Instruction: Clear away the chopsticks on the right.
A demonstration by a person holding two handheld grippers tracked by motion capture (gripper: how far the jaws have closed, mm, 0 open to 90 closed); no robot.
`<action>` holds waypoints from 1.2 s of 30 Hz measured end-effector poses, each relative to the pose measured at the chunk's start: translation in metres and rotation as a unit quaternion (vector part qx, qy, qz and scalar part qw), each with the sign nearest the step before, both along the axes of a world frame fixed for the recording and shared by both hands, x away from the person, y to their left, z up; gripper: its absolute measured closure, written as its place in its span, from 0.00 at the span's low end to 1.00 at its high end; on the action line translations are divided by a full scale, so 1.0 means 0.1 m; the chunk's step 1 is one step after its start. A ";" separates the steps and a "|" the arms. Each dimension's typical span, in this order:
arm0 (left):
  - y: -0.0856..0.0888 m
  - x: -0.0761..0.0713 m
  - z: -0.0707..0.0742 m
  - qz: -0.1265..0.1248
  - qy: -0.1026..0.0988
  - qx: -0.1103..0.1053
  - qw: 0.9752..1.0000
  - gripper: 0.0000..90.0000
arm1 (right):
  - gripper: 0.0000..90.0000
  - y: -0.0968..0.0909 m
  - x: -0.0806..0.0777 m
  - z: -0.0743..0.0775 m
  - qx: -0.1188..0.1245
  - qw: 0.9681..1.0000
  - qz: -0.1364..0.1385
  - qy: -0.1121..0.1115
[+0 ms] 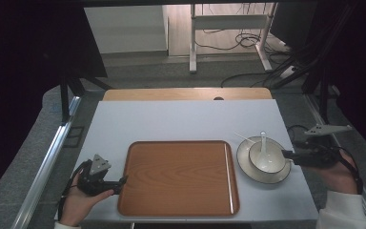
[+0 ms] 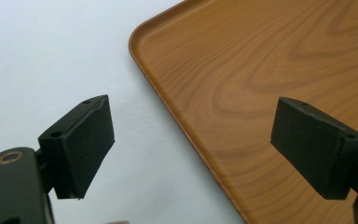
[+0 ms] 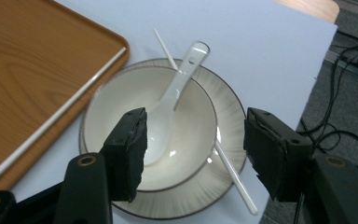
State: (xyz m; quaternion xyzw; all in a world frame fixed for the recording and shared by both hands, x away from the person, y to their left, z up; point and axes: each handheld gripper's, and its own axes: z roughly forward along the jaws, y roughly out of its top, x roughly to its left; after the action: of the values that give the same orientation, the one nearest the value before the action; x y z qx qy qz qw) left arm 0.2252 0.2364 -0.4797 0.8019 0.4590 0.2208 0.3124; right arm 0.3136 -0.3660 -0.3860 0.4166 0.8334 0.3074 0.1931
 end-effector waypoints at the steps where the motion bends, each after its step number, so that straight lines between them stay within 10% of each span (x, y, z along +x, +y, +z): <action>1: 0.00 0.00 0.01 -0.003 0.001 0.003 1.000 0.14 | 0.45 -0.03 0.00 -0.01 0.002 1.000 0.000 0.003; 15: -0.01 0.00 0.01 -0.004 0.001 0.003 1.000 0.14 | 0.49 -0.24 0.12 -0.23 -0.071 0.996 -0.033 0.041; 36: 0.00 0.00 0.01 -0.003 0.003 0.006 1.000 0.14 | 0.65 -0.26 0.38 -0.60 -0.161 0.982 0.000 0.100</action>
State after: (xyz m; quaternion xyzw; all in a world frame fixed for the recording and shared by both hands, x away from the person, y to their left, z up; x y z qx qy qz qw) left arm 0.2250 0.2362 -0.4783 0.8058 0.4558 0.2204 0.3071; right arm 0.3512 -0.3922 -0.4463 0.4085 0.8873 0.1261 0.1732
